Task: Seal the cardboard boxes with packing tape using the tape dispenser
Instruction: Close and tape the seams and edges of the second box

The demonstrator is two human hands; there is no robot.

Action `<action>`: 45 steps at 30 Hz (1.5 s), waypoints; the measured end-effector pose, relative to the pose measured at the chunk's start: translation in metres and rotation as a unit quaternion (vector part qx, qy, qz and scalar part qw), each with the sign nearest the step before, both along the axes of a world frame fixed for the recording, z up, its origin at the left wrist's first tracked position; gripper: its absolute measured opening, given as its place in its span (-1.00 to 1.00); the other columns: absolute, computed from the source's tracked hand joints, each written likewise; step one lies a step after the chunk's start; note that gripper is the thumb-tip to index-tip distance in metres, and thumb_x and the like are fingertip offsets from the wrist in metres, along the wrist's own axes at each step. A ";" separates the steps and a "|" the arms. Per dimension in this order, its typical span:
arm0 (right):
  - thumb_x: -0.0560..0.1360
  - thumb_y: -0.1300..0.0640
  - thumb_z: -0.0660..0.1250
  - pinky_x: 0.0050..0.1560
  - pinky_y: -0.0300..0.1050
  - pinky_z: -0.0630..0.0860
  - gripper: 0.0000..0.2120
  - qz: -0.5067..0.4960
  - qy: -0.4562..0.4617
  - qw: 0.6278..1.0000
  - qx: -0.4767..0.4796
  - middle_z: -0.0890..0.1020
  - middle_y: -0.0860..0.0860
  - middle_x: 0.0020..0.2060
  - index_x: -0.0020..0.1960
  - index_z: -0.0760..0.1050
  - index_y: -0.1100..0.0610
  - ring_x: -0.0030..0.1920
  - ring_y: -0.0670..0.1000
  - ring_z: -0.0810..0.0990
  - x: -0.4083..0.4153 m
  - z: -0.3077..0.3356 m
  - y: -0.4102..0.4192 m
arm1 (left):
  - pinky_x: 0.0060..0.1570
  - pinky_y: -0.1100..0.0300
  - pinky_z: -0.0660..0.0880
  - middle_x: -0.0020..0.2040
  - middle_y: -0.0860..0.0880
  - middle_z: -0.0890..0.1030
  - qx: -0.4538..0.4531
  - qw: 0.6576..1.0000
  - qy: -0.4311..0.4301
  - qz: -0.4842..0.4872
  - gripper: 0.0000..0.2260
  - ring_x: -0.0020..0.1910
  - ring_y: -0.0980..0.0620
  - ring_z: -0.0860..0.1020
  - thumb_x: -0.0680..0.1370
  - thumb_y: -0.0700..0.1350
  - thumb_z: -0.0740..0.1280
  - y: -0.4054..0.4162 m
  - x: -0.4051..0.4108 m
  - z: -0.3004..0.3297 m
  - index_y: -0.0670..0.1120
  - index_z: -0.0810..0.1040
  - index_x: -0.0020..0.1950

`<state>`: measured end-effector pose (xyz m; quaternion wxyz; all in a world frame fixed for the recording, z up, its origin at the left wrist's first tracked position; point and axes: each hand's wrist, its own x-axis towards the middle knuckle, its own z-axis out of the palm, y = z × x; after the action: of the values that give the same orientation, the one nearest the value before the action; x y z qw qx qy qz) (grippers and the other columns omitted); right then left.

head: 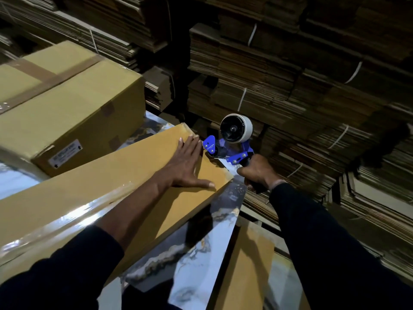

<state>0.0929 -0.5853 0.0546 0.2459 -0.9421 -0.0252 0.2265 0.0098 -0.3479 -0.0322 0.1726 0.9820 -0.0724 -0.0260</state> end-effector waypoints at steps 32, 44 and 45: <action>0.50 0.31 0.38 -0.36 -0.03 0.57 -0.96 -0.024 0.028 0.999 0.034 0.65 0.21 -0.27 -0.06 0.55 0.28 -0.34 0.16 0.64 -0.010 -0.003 -0.002 | 0.52 -0.37 -0.33 0.58 -0.30 -0.48 0.033 0.992 0.052 0.108 0.55 0.55 -0.28 -0.52 0.09 0.74 0.21 -0.047 0.001 0.017 -0.31 -0.39 0.60; 0.44 0.33 0.37 -0.49 -0.16 0.48 -0.97 -0.030 0.041 0.997 0.057 0.58 0.19 -0.40 -0.12 0.55 0.27 -0.49 0.10 0.55 -0.012 -0.012 -0.002 | 0.30 0.23 -0.64 0.70 -0.07 -0.14 -0.020 0.999 0.007 -0.050 0.23 0.48 0.17 -0.55 0.31 0.43 0.52 0.039 0.022 0.060 -0.14 -0.04 0.70; 0.44 0.33 0.36 -0.49 -0.15 0.48 -0.97 -0.033 0.040 0.997 0.058 0.58 0.20 -0.40 -0.12 0.55 0.27 -0.50 0.11 0.55 -0.011 -0.013 -0.002 | 0.37 0.17 -0.55 0.71 -0.10 -0.11 -0.018 0.999 0.022 -0.042 0.20 0.56 0.08 -0.44 0.33 0.42 0.51 0.042 0.024 0.057 -0.14 0.00 0.70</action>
<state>0.0815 -0.5872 0.0419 0.3077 -0.9169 0.0023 0.2541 0.0343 -0.3063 0.0249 0.1901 0.9741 -0.1101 -0.0533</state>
